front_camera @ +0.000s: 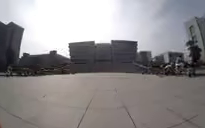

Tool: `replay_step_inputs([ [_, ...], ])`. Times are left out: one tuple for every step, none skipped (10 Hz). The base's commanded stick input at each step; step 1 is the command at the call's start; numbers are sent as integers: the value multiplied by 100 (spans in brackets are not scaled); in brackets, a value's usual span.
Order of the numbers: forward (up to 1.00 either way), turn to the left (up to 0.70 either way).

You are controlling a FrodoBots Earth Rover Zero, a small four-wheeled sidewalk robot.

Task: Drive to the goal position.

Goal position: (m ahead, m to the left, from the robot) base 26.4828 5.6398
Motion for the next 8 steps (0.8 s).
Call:
replay_step_inputs([
  [100, 0],
  [100, 0],
  [100, 0],
  [100, 0],
  [100, 0],
  [100, 0],
  [100, 0],
  [100, 0],
])
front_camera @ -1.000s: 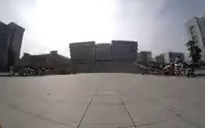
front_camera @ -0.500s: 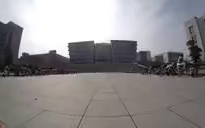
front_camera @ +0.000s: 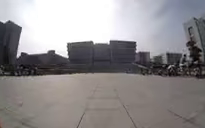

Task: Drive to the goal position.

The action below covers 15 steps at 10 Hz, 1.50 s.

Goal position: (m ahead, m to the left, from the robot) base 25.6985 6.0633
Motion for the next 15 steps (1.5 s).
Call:
replay_step_inputs([
  [100, 0],
  [100, 0],
  [100, 0],
  [100, 0],
  [100, 0],
  [100, 0],
  [100, 0],
  [100, 10],
  [100, 34],
  [100, 40],
  [100, 40],
  [100, 40],
  [100, 40],
  [100, 19],
  [100, 0],
])
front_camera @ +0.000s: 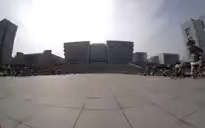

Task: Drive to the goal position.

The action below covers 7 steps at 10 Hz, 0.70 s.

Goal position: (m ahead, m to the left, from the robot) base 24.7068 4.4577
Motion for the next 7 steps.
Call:
replay_step_inputs([
  [100, 0],
  [100, 0],
  [100, 0],
  [100, 0],
  [100, 0],
  [100, 0],
  [100, 0],
])
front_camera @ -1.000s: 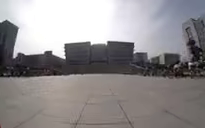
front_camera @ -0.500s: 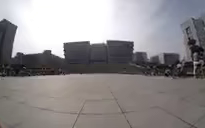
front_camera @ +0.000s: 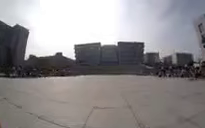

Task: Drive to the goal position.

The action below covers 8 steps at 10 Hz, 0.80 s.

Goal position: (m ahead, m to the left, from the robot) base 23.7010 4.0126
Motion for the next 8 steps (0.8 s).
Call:
replay_step_inputs([
  [100, 0],
  [100, 0],
  [100, 0],
  [100, 0],
  [100, 0],
  [100, 0],
  [100, 0],
  [100, 0],
])
